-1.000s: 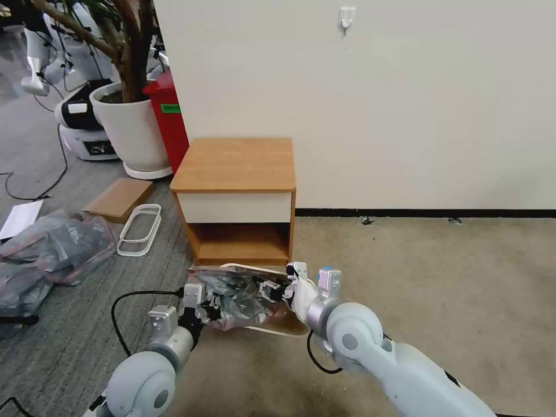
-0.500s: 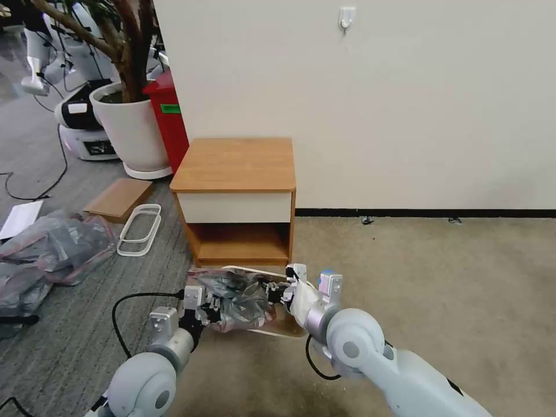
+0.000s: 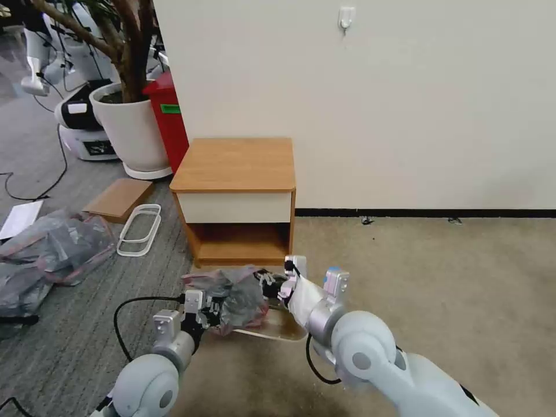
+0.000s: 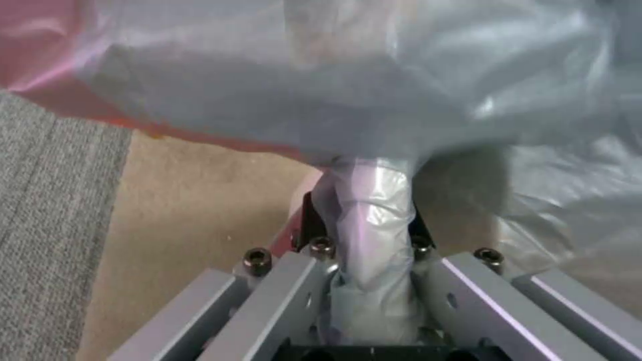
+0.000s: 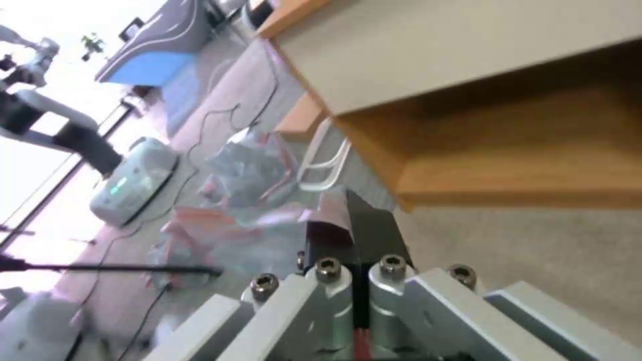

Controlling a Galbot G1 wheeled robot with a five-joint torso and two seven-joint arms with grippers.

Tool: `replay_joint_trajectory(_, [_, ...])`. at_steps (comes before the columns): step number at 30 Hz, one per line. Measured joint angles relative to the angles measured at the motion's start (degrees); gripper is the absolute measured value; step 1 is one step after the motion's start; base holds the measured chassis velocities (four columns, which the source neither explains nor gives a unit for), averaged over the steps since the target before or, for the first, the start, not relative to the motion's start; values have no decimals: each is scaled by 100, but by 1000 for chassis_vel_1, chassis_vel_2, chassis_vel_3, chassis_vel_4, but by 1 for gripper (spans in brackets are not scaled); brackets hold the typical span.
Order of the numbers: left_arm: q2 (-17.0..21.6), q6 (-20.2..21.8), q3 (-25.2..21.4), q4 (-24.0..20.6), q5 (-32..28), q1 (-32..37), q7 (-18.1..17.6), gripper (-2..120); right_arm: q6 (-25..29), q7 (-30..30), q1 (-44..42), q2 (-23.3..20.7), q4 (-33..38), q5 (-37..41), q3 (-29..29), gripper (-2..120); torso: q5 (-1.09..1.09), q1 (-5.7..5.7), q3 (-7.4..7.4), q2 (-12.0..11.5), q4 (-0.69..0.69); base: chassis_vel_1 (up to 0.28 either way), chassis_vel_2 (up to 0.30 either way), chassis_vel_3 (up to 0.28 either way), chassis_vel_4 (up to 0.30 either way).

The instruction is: Pick up the garbage bag from the table and place it over the trash can.

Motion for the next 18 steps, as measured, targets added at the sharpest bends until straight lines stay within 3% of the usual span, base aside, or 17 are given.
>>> replay_joint_trajectory(10, [-26,-154,-105,-104,262,221,302,3,-215,212,408,-10,-932,42,64,0,1,0,0,0,0,0,0,0,0])
replay_joint_trajectory(18, [-80,-248,-348,-127,257,223,417,3,-377,260,228,-175,-869,37,257,0,0,0,0,0,0,0,0,0,0])
